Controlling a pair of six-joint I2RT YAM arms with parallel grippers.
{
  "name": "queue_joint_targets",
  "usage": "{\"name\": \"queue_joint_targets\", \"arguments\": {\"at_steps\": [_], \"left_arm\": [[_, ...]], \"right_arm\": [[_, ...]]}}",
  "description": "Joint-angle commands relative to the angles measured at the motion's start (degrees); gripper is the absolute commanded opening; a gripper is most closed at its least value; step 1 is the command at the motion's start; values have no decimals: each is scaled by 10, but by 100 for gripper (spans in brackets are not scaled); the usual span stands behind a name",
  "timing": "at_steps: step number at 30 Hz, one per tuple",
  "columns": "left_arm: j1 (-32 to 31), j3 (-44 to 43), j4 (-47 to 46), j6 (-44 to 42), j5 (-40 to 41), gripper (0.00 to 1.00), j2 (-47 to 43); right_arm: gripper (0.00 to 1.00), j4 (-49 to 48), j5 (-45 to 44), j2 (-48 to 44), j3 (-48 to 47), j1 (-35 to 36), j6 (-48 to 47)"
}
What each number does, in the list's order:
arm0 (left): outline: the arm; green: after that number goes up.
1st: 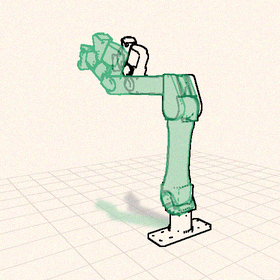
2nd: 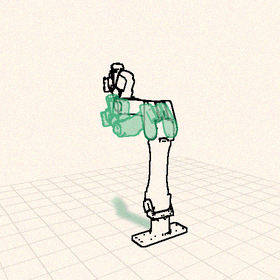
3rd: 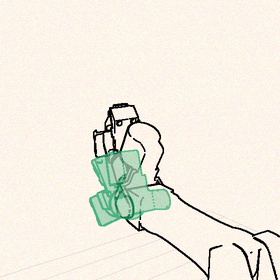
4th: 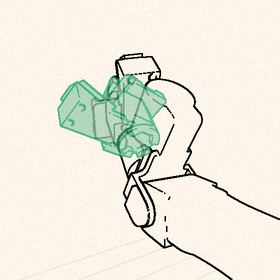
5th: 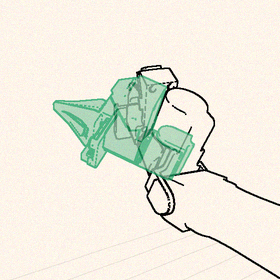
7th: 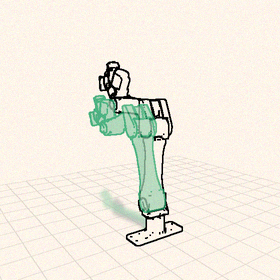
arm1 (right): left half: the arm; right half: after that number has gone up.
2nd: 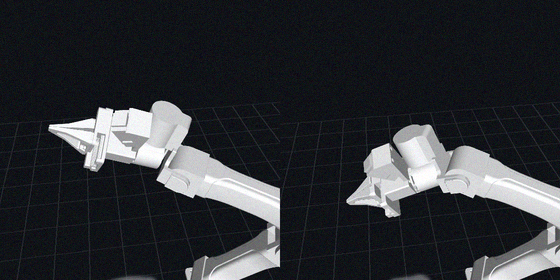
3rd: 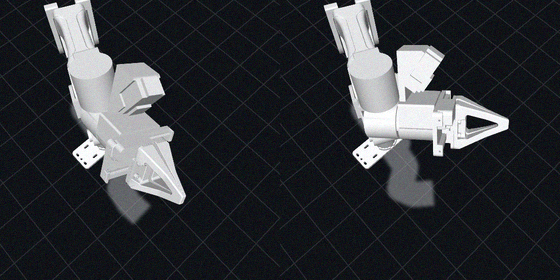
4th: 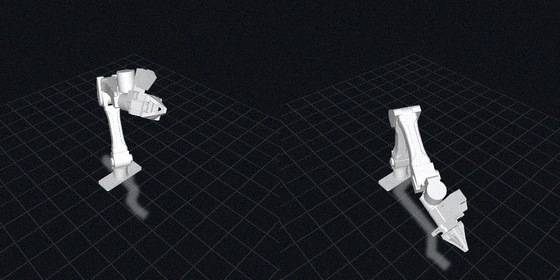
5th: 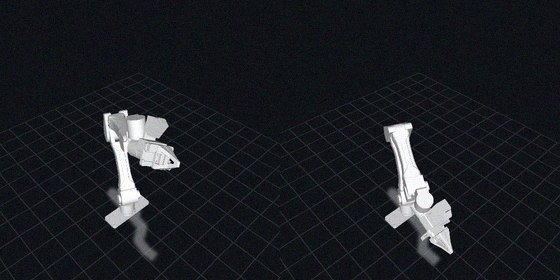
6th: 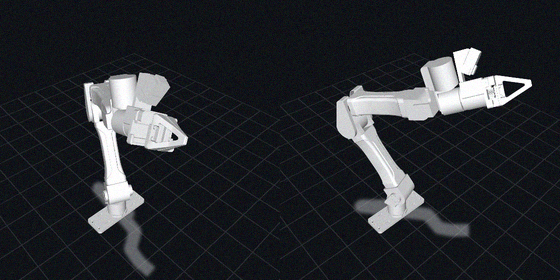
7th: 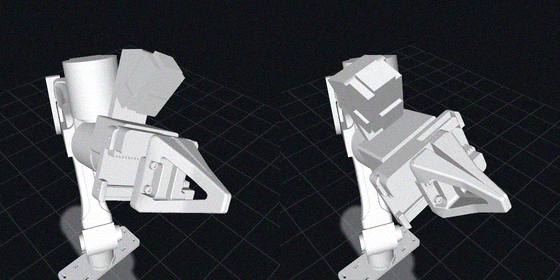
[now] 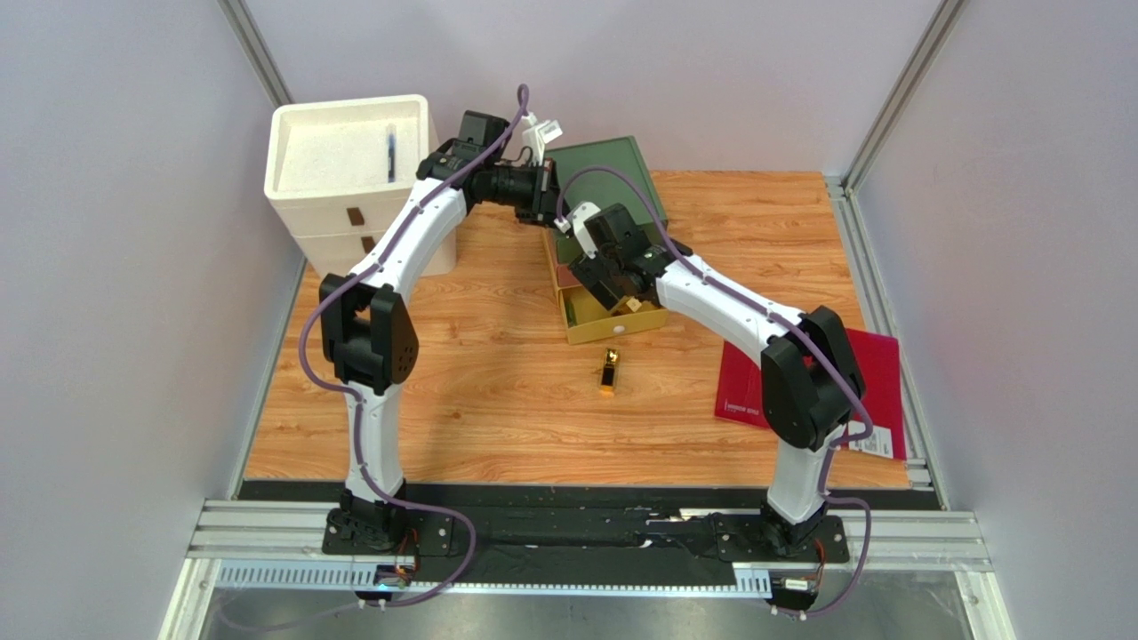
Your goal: Organize the makeup
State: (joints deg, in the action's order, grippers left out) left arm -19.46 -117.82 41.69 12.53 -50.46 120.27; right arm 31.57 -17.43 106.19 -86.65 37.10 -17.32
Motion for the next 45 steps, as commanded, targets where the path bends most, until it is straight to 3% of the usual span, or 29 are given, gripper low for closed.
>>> {"name": "queue_joint_targets", "arguments": {"at_steps": [1, 2, 3, 4, 12, 13, 16, 17, 19, 25, 31, 38, 42, 45], "left_arm": [[-3, 17, 81, -24, 50, 0, 37], [-3, 18, 81, -24, 49, 0, 36], [-3, 17, 81, -24, 49, 0, 37], [-3, 18, 80, -24, 49, 0, 36], [-3, 18, 80, -28, 43, 0, 37], [-3, 19, 80, -28, 41, 0, 37], [-3, 19, 80, -30, 38, 0, 37], [-3, 19, 80, -30, 37, 0, 37], [-3, 21, 80, -33, 35, 0, 37], [-3, 21, 81, -38, 31, 0, 35], [-3, 29, 80, -43, 24, 0, 31], [-3, 37, 74, -48, 19, 0, 27], [-3, 39, 71, -48, 18, 0, 26], [-3, 40, 68, -48, 18, 0, 25]], "right_arm": [[80, -44, -17, -38, 21, -4, 10], [82, -43, -13, -53, 25, -4, 16], [95, -38, -9, -61, 33, -3, 30], [100, -36, -2, -70, 41, -3, 39], [100, 2, 110, -171, 119, -3, 124], [100, 8, 107, -171, 114, -3, 169], [100, 109, 87, -122, 30, -3, 251], [100, 192, 99, -102, 5, -3, 259], [100, 219, 135, -78, -11, -3, 262], [100, 186, 230, -115, 42, -4, 324], [100, 120, 340, -138, 121, -19, 445], [100, 128, 343, -140, 112, -18, 468], [100, 61, 303, -254, 158, -18, 487], [100, -16, 320, -306, 219, -19, 506]]}}
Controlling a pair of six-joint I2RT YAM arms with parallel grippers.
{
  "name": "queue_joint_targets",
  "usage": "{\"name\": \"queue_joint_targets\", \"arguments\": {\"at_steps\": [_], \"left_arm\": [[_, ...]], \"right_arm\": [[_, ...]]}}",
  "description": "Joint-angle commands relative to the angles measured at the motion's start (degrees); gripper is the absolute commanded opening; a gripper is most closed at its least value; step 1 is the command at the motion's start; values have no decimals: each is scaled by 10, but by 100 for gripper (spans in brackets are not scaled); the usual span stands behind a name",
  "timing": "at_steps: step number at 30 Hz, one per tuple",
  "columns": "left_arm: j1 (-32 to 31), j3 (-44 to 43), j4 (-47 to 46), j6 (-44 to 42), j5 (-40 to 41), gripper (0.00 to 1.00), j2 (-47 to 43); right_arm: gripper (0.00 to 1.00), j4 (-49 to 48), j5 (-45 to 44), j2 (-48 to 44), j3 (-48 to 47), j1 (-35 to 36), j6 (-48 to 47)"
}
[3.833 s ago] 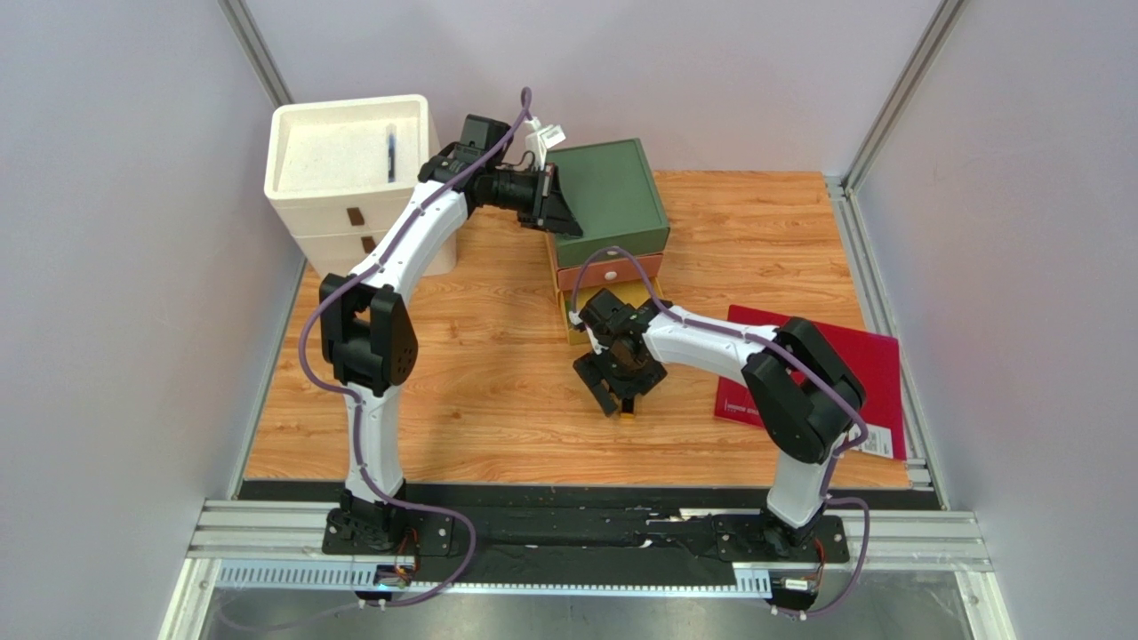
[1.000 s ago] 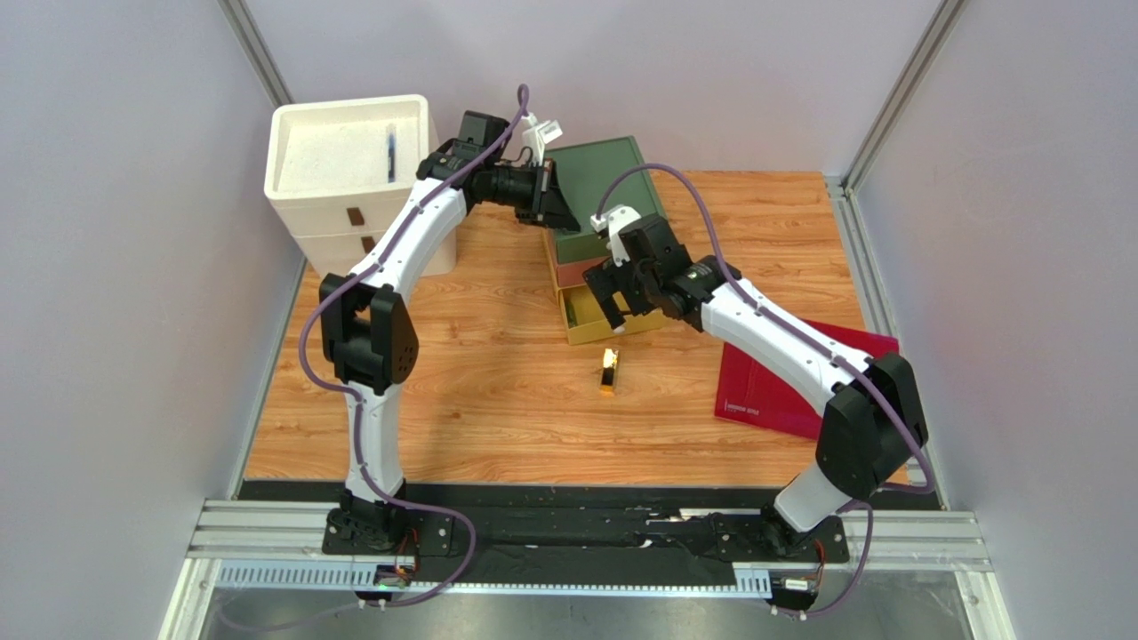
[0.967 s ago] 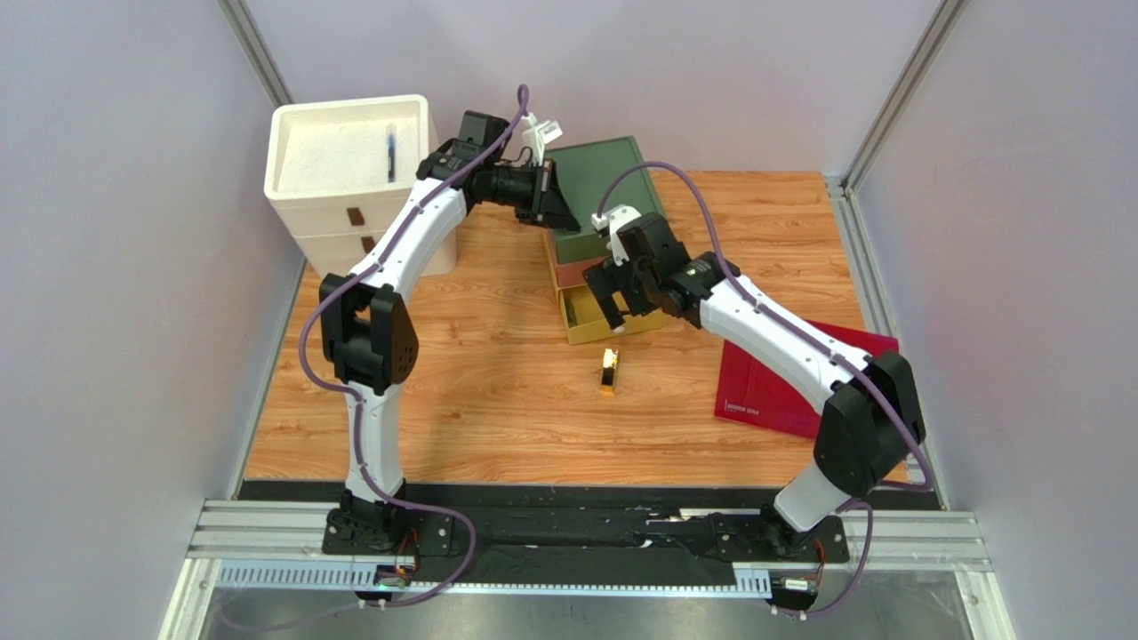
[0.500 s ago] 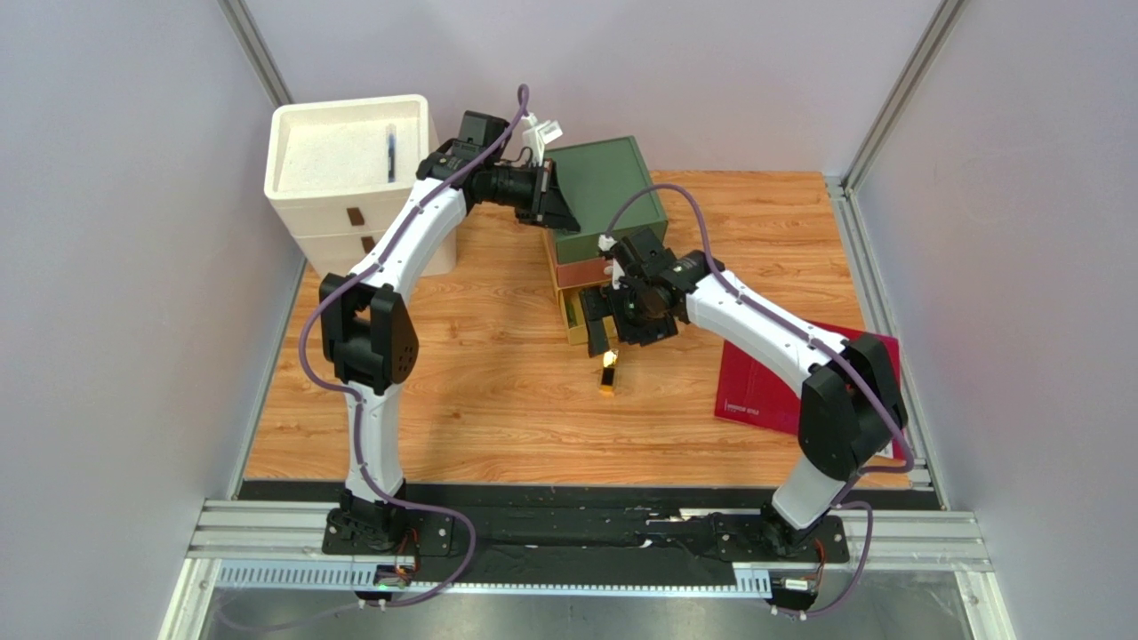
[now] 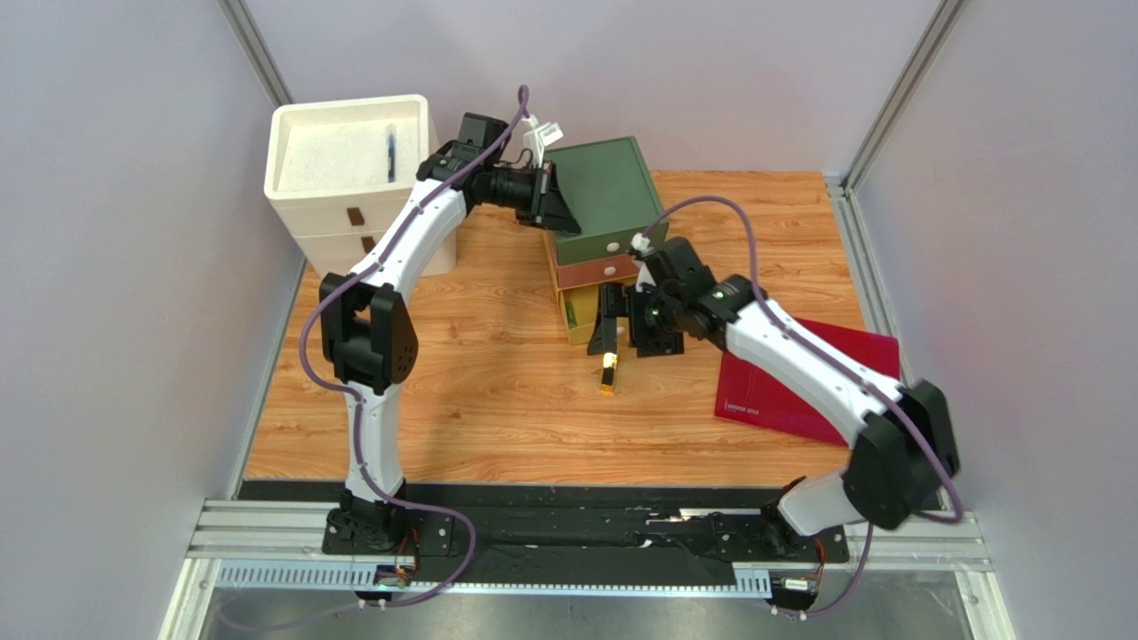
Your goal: Organize the makeup
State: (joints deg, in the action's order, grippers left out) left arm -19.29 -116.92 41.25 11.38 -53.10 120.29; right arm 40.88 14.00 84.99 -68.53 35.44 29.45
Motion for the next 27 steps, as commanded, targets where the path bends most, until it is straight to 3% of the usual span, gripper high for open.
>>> {"name": "queue_joint_targets", "arguments": {"at_steps": [1, 7, 11, 15, 17, 19, 21, 27], "left_arm": [[-5, 31, 71, -34, 43, 0, 25], [-5, 29, 67, -28, 42, 0, 26], [-5, 31, 66, -27, 43, 0, 25], [-5, 35, 66, -28, 47, 0, 20], [-5, 39, 66, -27, 49, 0, 16], [-5, 43, 66, -28, 50, 0, 14], [-5, 50, 66, -27, 49, 0, 13], [-5, 63, 64, -30, 55, 0, 3]], "right_arm": [[100, -129, 7, -118, 55, -2, 41], [100, -163, 24, -165, 77, -2, 39], [100, -137, -13, -173, 77, -3, 46], [100, -108, -18, -129, 64, -11, 45], [96, -78, -16, -71, 32, -11, 42], [78, -44, 8, -30, 13, -11, 36], [70, -6, 16, 31, -14, -10, 32], [69, 24, -38, 109, -13, 13, 17]]}}
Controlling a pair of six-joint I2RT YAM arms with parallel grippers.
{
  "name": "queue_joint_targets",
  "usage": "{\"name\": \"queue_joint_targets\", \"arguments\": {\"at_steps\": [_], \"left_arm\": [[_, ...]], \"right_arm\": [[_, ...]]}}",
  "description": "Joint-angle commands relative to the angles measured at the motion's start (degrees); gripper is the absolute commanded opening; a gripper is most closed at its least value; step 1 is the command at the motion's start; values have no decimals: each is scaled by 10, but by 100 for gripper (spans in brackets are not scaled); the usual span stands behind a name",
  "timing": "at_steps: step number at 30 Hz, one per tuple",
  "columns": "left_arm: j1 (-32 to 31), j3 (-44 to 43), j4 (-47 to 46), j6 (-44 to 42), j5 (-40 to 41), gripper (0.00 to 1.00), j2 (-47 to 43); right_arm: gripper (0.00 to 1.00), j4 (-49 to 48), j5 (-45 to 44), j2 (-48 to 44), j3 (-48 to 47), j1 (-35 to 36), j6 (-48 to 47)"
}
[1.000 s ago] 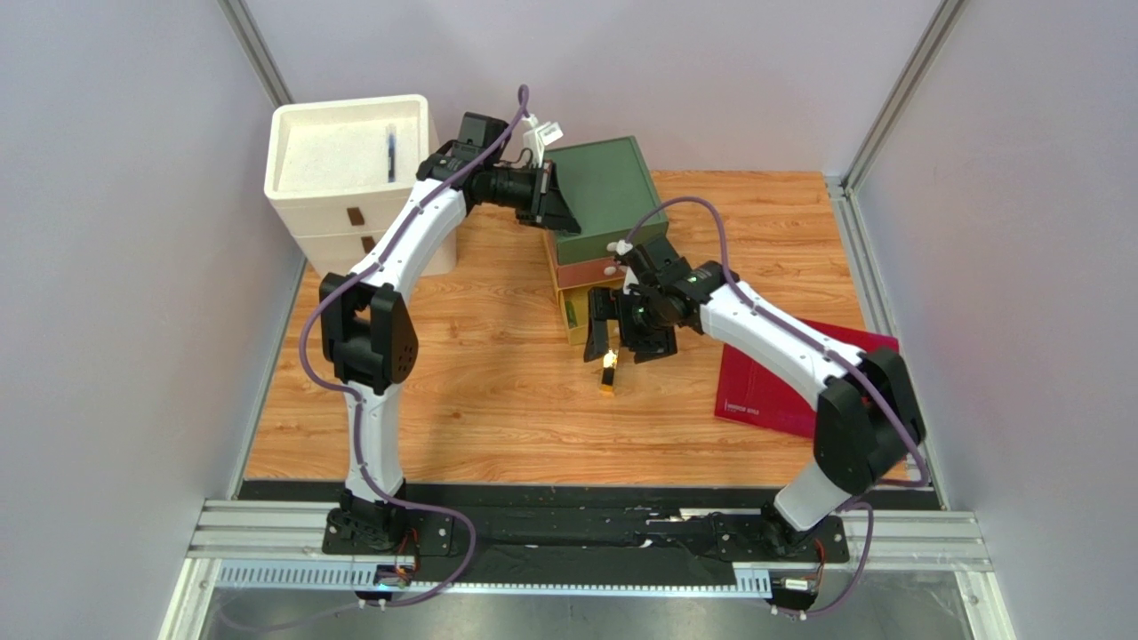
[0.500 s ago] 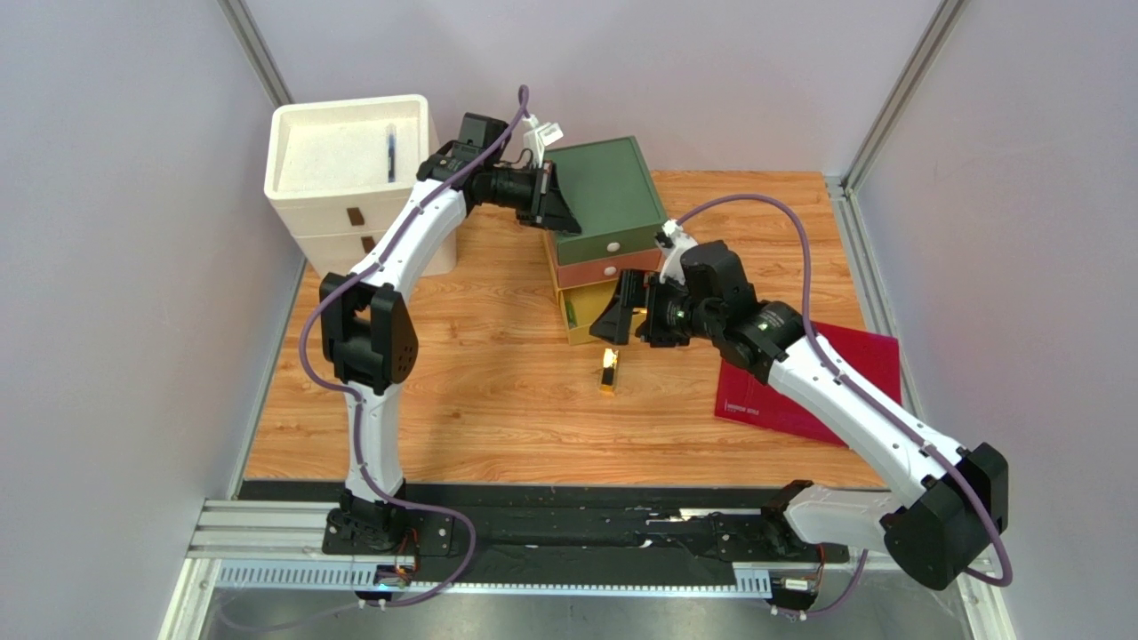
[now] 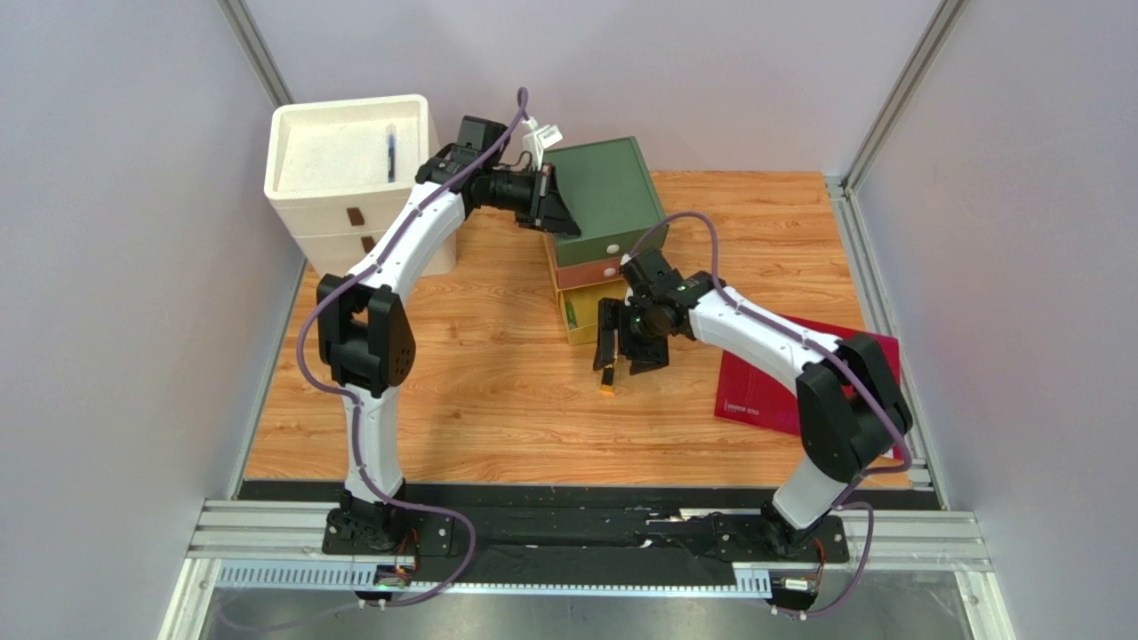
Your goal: Organize the makeup
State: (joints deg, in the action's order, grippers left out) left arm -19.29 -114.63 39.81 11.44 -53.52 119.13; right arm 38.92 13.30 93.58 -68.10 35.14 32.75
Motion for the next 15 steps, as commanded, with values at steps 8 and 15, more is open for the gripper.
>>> {"name": "queue_joint_targets", "arguments": {"at_steps": [8, 15], "left_arm": [[-5, 50, 78, -35, 54, 0, 12], [-5, 62, 77, -41, 51, 0, 7]], "right_arm": [[69, 42, -81, 85, -37, 45, -11], [61, 49, -127, 142, -99, 65, -12]]}}
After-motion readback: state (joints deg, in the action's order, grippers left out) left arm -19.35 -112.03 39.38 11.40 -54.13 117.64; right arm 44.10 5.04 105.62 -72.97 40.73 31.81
